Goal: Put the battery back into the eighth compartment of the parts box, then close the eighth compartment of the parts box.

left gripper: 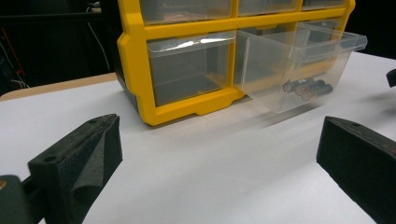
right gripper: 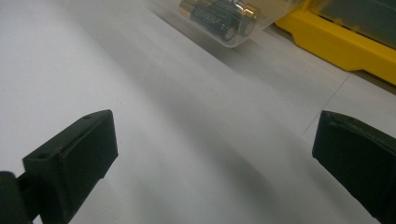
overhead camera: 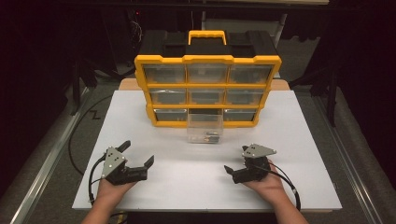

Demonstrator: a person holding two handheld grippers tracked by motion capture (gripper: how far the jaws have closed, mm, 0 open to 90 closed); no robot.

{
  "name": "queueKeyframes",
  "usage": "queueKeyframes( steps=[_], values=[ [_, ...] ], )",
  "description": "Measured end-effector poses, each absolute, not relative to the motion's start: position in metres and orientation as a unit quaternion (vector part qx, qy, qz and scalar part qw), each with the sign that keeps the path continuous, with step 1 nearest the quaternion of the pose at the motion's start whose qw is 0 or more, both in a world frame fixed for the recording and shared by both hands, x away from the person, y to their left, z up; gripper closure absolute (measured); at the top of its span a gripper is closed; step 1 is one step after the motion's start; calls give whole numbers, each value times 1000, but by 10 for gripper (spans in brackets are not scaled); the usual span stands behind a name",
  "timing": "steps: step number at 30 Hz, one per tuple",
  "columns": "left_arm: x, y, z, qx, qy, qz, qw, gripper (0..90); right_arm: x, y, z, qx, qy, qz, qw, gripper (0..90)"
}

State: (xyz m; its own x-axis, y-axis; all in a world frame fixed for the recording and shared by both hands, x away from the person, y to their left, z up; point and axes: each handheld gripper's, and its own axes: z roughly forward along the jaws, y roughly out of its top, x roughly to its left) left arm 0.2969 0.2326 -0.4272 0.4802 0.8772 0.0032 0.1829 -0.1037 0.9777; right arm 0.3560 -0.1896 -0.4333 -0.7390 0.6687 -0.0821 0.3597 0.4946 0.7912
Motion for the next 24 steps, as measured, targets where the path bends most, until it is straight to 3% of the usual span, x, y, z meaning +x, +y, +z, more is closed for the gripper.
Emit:
queueKeyframes(
  steps=[5,9,24],
  values=[
    [297,233,-427,669,398,321,540,12,357,-188,-435,308,842,399,194,21],
    [297,233,-427,667,398,321,542,12,357,-187,-435,309,838,405,195,75],
    [294,230,-423,666,393,323,545,12,352,-181,-430,320,818,433,204,455]
  ],
)
